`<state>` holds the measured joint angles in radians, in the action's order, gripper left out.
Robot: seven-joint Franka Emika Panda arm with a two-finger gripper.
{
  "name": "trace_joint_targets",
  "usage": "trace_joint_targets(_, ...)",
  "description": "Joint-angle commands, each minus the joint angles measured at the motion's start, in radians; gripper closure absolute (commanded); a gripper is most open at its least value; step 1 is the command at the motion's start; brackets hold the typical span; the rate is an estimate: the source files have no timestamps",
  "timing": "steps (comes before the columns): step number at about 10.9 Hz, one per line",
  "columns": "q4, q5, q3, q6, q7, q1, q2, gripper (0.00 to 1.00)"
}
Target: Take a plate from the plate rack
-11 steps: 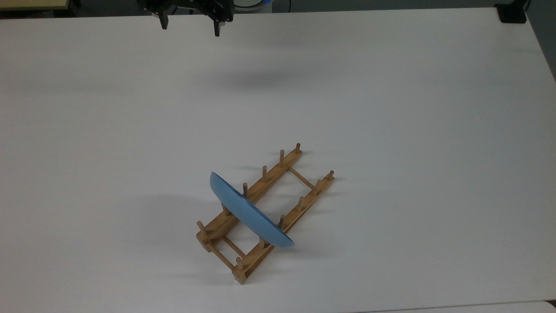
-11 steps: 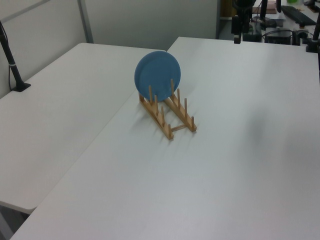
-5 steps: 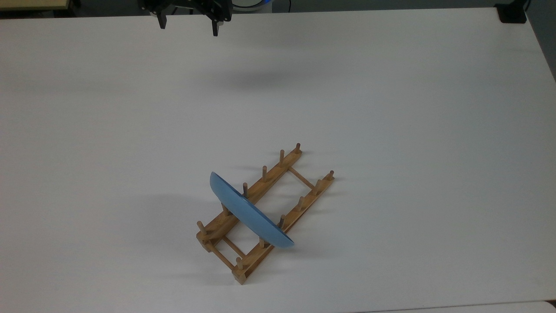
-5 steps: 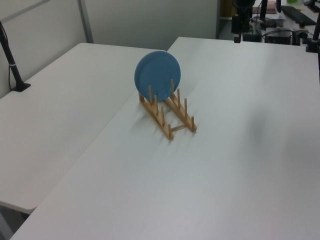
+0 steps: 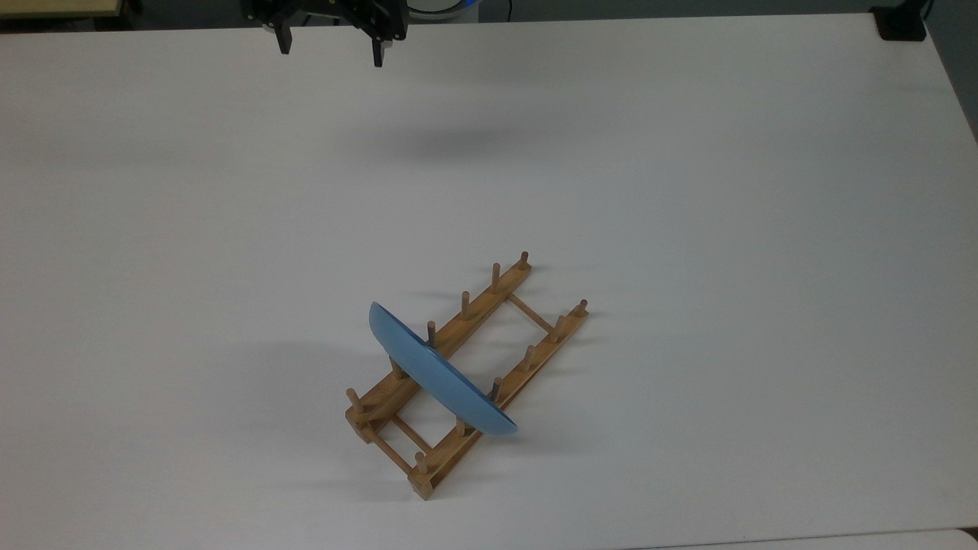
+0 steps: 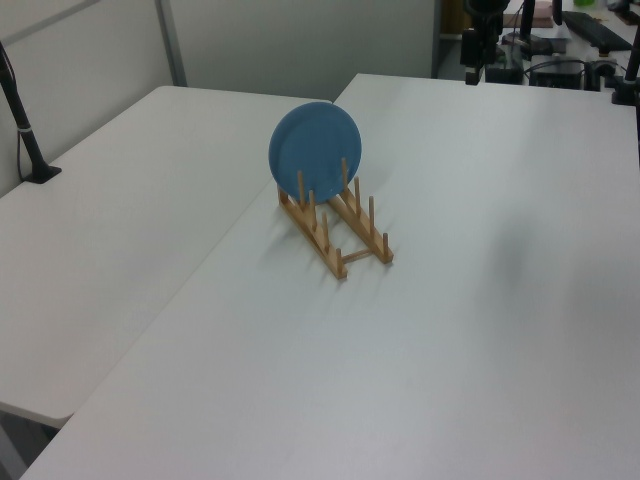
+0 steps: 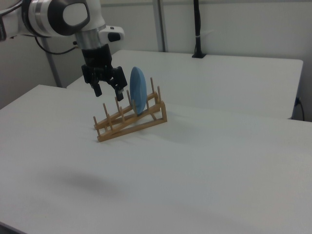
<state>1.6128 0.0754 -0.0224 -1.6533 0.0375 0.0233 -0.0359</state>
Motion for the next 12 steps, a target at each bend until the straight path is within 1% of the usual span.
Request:
trace_joint_targets(1, -0.001, -0.003, -0.01, -0.071, 0.016, -0.011, -0.015, 0.0)
trace_joint_targets(4, -0.001, -0.005, -0.008, -0.161, 0.025, -0.02, -0.048, 0.0)
trace_joint_targets(7, -0.01, 0.006, -0.002, -0.285, 0.028, -0.025, -0.119, 0.0)
trace_joint_targets(10, -0.068, 0.017, 0.001, -0.376, 0.056, -0.026, -0.182, 0.0)
trace_joint_targets(12, -0.1, 0.047, 0.001, -0.451, 0.09, -0.042, -0.216, 0.0)
